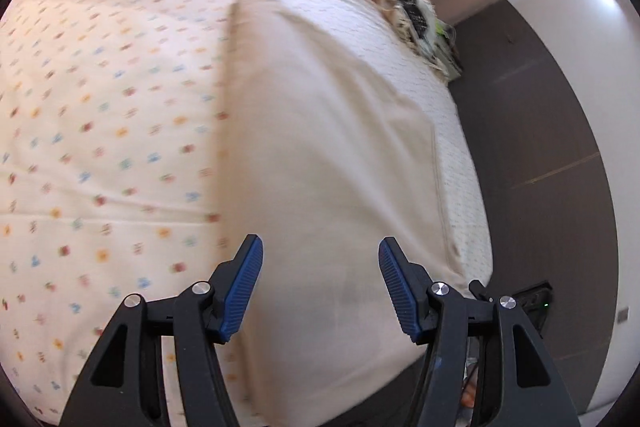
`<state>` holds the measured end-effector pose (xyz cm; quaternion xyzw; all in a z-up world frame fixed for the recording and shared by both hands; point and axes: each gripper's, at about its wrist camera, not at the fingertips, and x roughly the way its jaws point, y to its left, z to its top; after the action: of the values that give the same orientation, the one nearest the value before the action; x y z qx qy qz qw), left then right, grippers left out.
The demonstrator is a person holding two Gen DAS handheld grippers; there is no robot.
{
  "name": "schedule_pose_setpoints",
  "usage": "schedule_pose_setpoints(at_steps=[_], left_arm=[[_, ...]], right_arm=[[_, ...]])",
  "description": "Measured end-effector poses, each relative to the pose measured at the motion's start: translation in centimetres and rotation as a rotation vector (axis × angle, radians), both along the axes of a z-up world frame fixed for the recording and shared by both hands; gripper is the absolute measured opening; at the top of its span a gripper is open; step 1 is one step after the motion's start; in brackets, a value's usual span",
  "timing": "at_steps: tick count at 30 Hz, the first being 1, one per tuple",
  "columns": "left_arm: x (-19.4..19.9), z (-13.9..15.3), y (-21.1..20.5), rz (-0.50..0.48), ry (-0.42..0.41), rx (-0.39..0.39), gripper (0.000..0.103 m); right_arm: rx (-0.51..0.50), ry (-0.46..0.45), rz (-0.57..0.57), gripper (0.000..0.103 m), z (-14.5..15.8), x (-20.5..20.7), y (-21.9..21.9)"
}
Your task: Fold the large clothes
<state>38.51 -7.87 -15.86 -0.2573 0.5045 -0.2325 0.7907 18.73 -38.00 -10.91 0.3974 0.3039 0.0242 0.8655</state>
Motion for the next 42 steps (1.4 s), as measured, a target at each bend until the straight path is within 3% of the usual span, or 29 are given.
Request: schedule_pose_setpoints(at_steps=[1,3,9,17,20,23,24,25,27,35,42], left_arm=[[0.1,-0.7,1.5,0.014,0.017,0.002,0.061],[-0.2,-2.0,2.5,0.034,0.047,0.01,0.061],[-0.7,-4.4,0.0,-0.015,0.06,-0.023,0.061],[-0.8,-4.4,-1.7,-0.062,0.051,-0.004,0.058],[-0.6,-4.6,-1.5,-0.061,0.056,-0.005,0.058],[-0.2,-4.5,-1.6,-0.056,0.049,-0.004,0.058],[-0.1,-4.4,-1.6,-0.053,0.047,-0.004,0.058],[-0.5,-4.4,-1.1,-0.052,0.05,-0.007,0.058],[-0.1,-4.4,-1.1,-0.043,0.051,-0.01,0.058],[2.1,-4.0,-1.0,-0.021,0.036,0.0,0.058],[5.0,-4.0,-1.1,-0.003,0.034,0.005,0.058]], right_arm=[[-0.014,0.008,-0.004,0.013,0.2,0.2,0.0],[-0.036,-0.019,-0.006,0.009,1.0,0.1,0.3],[-0.089,-0.096,-0.041,0.007,3.1,-3.2,0.8],[-0.075,-0.033,-0.063,0.007,-0.3,-6.0,0.6],[-0.07,-0.018,-0.019,0.012,0.2,-5.9,0.7],[-0.08,0.0,-0.009,0.023,1.2,-5.3,-0.1],[-0.089,-0.002,-0.008,0.034,1.7,-5.1,-0.3],[-0.096,-0.001,-0.003,0.052,2.1,-4.8,-0.5],[-0.126,0.018,0.008,0.072,2.8,-3.9,-0.8],[-0.215,0.097,0.152,0.072,5.2,2.7,-1.1],[-0.218,0.185,0.323,0.072,5.8,10.4,-1.4]])
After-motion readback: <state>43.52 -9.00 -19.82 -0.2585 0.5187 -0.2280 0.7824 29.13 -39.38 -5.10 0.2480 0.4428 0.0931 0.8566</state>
